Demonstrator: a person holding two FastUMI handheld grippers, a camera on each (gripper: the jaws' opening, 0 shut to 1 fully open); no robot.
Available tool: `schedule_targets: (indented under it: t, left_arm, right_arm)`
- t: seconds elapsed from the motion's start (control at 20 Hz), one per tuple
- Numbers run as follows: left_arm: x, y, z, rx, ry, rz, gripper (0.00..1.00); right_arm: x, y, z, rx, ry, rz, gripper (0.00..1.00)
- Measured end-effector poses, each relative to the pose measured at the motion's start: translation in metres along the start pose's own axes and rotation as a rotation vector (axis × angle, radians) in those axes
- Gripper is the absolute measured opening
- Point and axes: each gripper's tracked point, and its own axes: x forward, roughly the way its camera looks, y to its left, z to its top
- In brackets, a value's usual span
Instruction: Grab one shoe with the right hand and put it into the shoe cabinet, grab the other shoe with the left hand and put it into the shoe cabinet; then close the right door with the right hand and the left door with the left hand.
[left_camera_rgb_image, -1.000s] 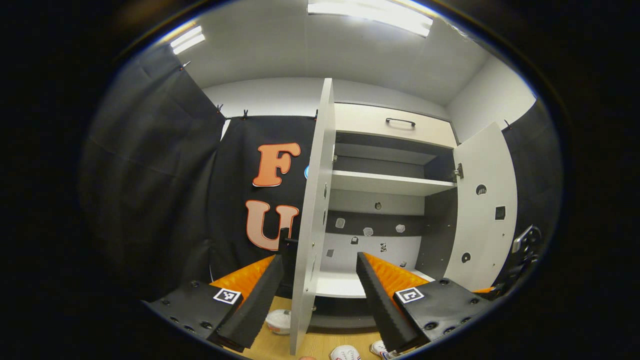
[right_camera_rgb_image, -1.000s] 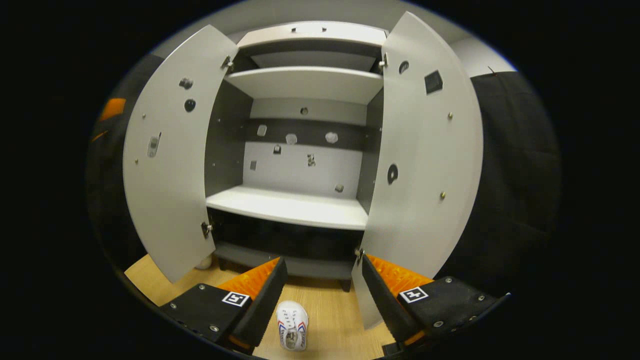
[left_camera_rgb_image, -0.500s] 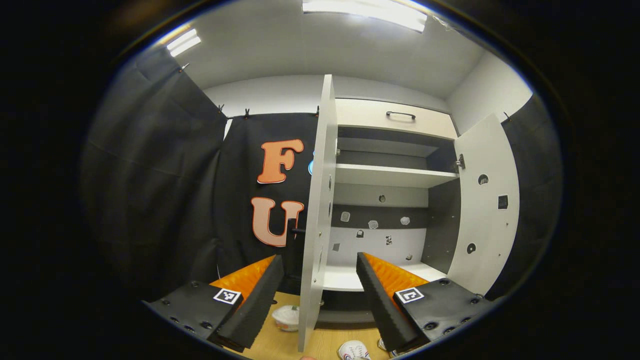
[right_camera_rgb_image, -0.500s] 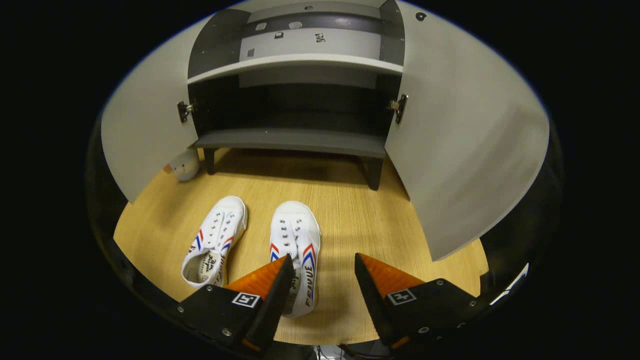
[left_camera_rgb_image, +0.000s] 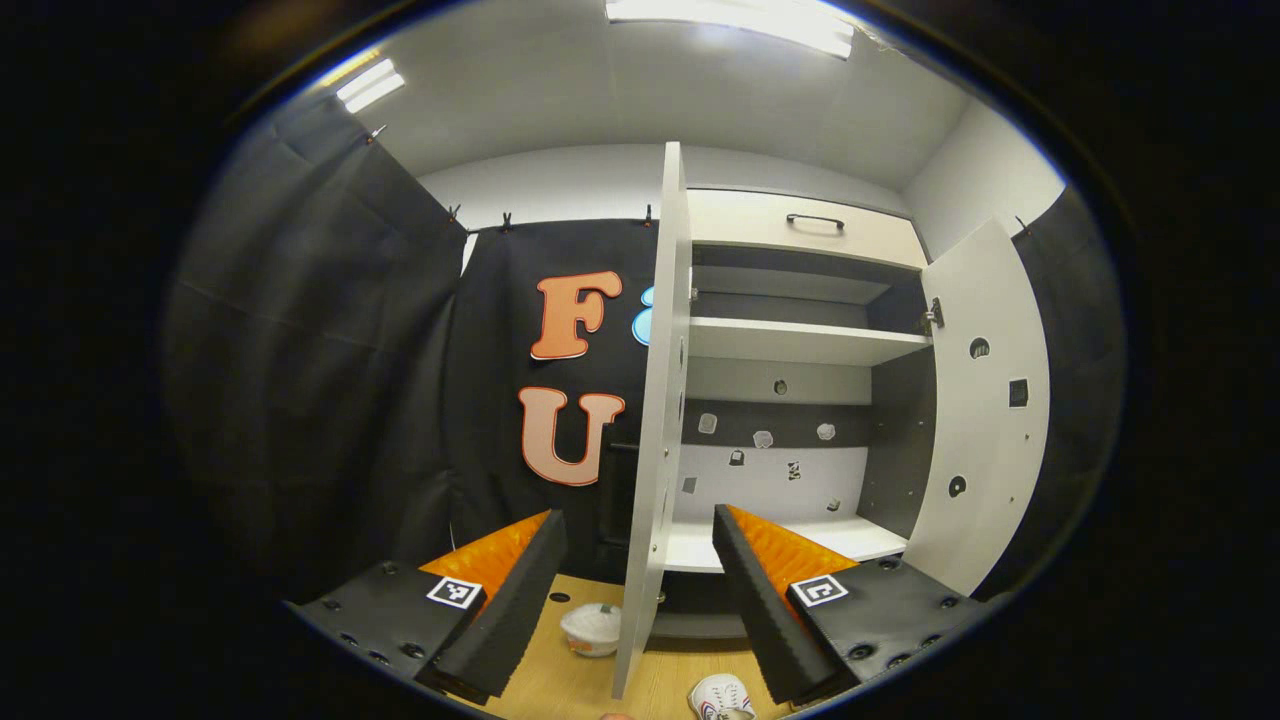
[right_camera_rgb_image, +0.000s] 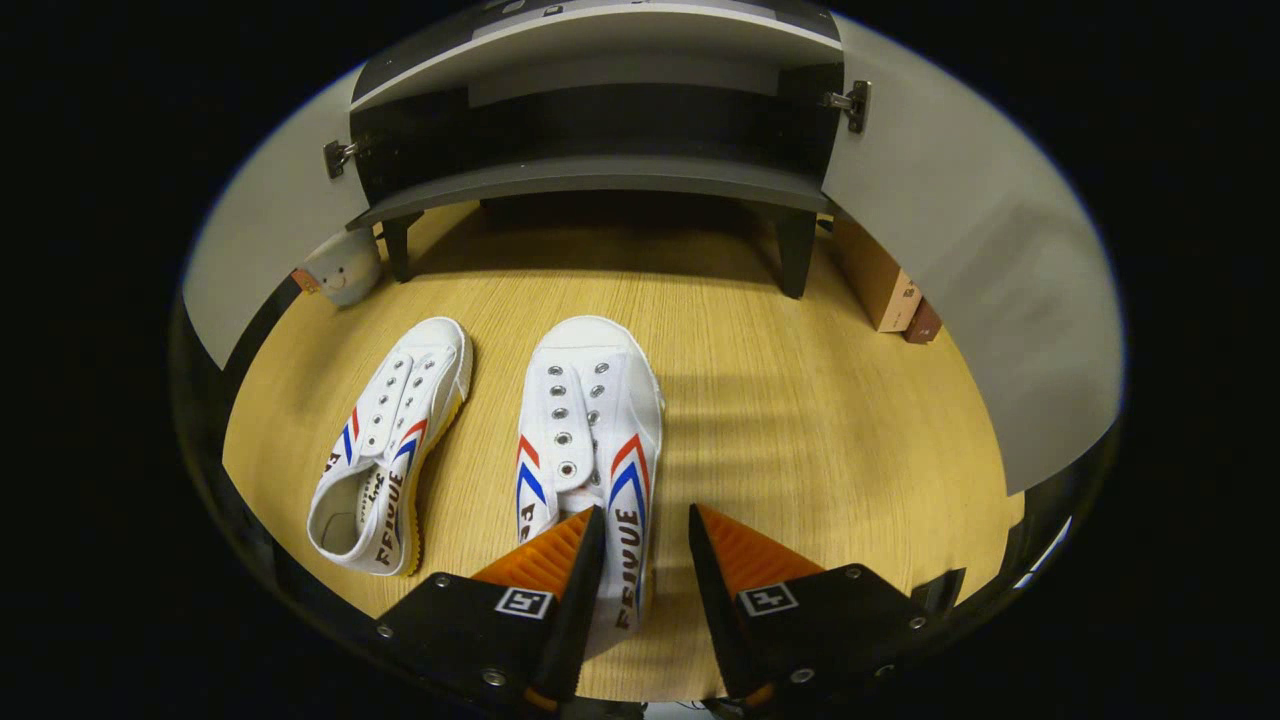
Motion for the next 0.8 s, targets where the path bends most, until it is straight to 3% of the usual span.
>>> schedule_targets:
  t: [0.15,0.2,0.25,0.3,0.35,0.5,0.65,0.8]
  left_arm:
    - [-0.001,0.003,-0.002,0.009,0.009,0.005,0.94]
    - [-0.001,0.005,-0.001,0.010,0.005,0.007,0.96]
    - [-0.001,0.006,0.000,0.009,0.001,0.009,0.96]
    - [-0.001,0.006,-0.001,0.008,-0.001,0.010,0.94]
    - [0.001,0.006,-0.002,0.008,0.002,0.009,0.96]
    - [0.003,0.007,-0.007,0.022,0.016,0.003,0.96]
    - [0.008,0.009,-0.014,0.013,0.029,0.004,0.94]
    - [0.015,0.008,-0.022,-0.005,0.039,0.000,0.99]
  right_arm:
    - [0.008,0.003,-0.002,0.071,0.036,0.026,0.30]
    - [0.009,0.002,-0.003,0.108,0.045,0.030,0.32]
    - [0.011,-0.001,-0.003,0.138,0.041,0.024,0.21]
    - [0.013,-0.006,-0.002,0.177,0.034,0.012,0.19]
    - [0.010,-0.005,0.000,0.204,0.022,0.012,0.00]
    - [-0.011,-0.013,0.006,0.176,-0.030,-0.041,0.00]
    - [-0.050,-0.005,0.029,0.255,-0.083,0.014,0.00]
    - [-0.102,-0.002,0.061,0.257,-0.147,0.035,0.00]
